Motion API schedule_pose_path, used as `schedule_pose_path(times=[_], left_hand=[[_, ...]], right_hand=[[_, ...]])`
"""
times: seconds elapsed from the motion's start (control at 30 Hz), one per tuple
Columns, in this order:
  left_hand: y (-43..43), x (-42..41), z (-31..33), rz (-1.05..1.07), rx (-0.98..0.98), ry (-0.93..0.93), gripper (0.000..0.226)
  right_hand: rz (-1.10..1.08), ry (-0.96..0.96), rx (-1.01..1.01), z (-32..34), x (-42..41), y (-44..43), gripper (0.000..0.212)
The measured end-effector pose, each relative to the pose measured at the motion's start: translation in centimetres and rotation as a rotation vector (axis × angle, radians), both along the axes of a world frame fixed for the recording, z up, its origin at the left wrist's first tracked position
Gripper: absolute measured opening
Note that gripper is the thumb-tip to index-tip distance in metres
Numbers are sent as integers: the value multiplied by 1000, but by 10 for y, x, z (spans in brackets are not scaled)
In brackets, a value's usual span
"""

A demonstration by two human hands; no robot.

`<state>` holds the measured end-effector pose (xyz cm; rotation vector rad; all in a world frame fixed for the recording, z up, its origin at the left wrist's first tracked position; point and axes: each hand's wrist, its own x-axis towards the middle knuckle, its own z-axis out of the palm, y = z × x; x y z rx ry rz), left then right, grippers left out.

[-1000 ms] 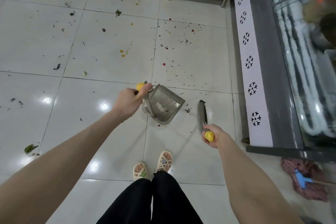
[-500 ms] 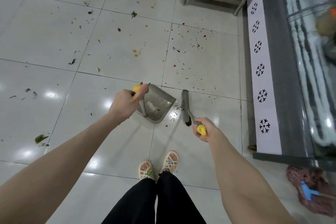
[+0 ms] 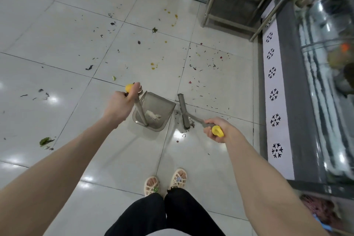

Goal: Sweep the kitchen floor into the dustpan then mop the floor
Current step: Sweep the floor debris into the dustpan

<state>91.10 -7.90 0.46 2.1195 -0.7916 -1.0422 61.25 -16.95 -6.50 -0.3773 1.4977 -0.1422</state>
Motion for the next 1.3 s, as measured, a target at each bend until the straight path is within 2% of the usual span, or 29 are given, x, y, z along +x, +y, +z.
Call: schedule_pose_path(times=[0.17, 0.37, 0.53, 0.7, 0.77, 0.9, 1.0, 1.3], left_hand=[[24, 23, 12, 77, -31, -9, 61], [48, 53, 13, 162, 19, -62, 63], [56, 63, 13, 179, 79, -107, 79], [48, 57, 5, 210, 82, -121, 83], [41, 51, -2, 215, 93, -139, 78], [16, 26, -15, 253, 128, -161, 71], [-11, 0, -21, 316, 112, -132, 67], [-89, -73, -34, 437, 130, -50, 67]], right_hand=[[31, -88, 118, 1, 44, 6, 15], [63, -164, 207, 1, 80, 11, 18], [55, -209, 265, -10, 92, 9, 28], [83, -194, 302, -33, 92, -4, 21], [105, -206, 325, -37, 86, -13, 16], [146, -161, 302, -41, 61, -58, 21], [168, -127, 280, -45, 35, -100, 17], [88, -100, 238, -41, -45, -211, 14]])
